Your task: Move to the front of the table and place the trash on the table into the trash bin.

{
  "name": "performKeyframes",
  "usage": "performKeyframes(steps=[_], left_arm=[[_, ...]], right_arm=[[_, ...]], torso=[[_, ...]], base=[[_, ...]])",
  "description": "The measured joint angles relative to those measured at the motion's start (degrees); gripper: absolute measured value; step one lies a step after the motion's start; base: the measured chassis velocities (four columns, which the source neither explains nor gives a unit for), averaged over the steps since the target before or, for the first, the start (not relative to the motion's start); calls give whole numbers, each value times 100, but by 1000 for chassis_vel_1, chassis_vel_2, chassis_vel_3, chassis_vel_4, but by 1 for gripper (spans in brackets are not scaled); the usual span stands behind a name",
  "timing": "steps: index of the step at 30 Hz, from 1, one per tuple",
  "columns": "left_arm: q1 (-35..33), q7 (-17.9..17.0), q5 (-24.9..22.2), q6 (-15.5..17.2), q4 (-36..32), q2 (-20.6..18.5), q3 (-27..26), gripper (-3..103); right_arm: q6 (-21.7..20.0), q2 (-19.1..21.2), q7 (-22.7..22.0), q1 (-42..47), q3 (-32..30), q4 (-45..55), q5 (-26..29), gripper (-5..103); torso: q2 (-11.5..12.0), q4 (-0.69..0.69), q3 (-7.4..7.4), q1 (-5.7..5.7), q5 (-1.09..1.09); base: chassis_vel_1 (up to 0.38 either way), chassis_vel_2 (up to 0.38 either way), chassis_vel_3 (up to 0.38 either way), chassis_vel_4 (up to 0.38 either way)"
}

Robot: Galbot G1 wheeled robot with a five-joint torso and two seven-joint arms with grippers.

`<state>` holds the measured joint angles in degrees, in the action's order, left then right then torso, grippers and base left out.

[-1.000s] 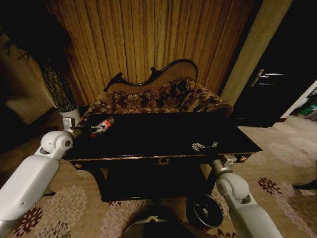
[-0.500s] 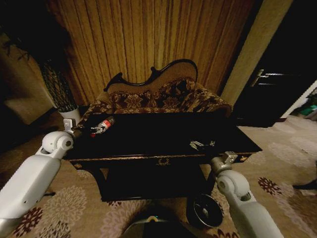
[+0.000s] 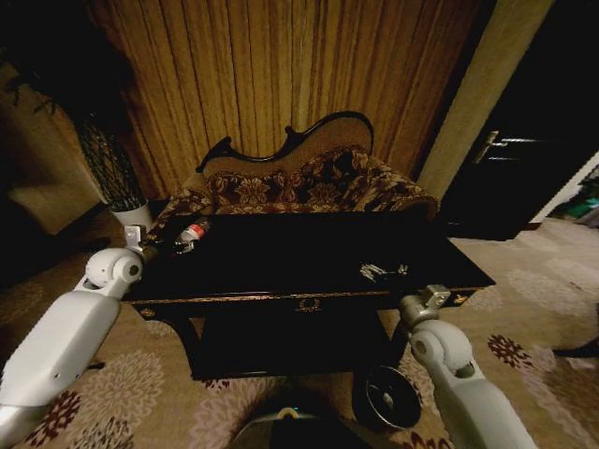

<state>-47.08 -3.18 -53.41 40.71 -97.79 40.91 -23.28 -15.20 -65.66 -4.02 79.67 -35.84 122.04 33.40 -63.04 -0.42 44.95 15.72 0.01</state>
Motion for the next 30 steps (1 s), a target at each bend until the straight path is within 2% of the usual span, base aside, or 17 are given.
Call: performKeyframes(steps=[3,11,13,14,15,17,18,19,21,22,26,28,30], left_arm=[[-12,55,0,0,-7,7,-15,46],[-11,79,2,-18,9,39,-27,33],[-44,83,14,-312,-41,66,-44,32],[-102,97,133,-698,-127,98,-66,32],[-102,97,133,-698,-127,98,-66,32],[-250,218,652,-1451,-292,157,-104,32],[-250,218,652,-1451,-292,157,-104,32],[-335,295,879,-1755,-406,177,-157,32],[-499,375,1100,-2159,-666,194,-272,32],[-499,375,1100,-2159,-666,194,-272,32],[-1014,427,1470,-2780,-1360,190,-566,32],[-1099,434,1548,-2857,-1444,189,-597,32],[-1521,443,1802,-3011,-1876,196,-776,32]], right_arm=[[9,0,5,-3,0,-11,-14,100],[22,-3,8,-11,3,-41,-45,100],[23,-5,8,7,5,-20,-35,100],[23,-4,8,27,6,33,14,100],[23,-4,8,27,6,33,14,100],[8,23,7,79,22,171,182,100],[8,23,7,79,22,171,182,100],[-17,49,6,102,29,253,289,100],[-81,101,4,128,32,413,505,100],[-81,101,4,128,32,413,505,100],[-252,277,0,144,25,847,1308,100],[-272,296,0,143,25,907,1415,100],[-392,408,-1,126,49,1228,1919,100]], torso=[[0,0,0,0,0],[0,0,0,0,0],[0,0,0,0,-2],[0,0,0,0,-1],[0,0,0,0,-1],[0,-1,0,0,-1],[0,-1,0,0,-1],[0,0,0,0,-1],[0,0,0,0,-1],[0,0,0,0,-1],[0,0,0,0,0],[0,0,0,0,0],[0,0,0,0,-1]], base=[[0,0,0,0],[0,0,0,0],[0,0,0,0],[0,0,0,0],[0,0,0,0],[0,0,0,0],[0,0,0,0],[0,0,0,0],[0,0,0,0],[0,0,0,0],[0,0,0,0],[0,0,0,0],[0,0,0,0]])
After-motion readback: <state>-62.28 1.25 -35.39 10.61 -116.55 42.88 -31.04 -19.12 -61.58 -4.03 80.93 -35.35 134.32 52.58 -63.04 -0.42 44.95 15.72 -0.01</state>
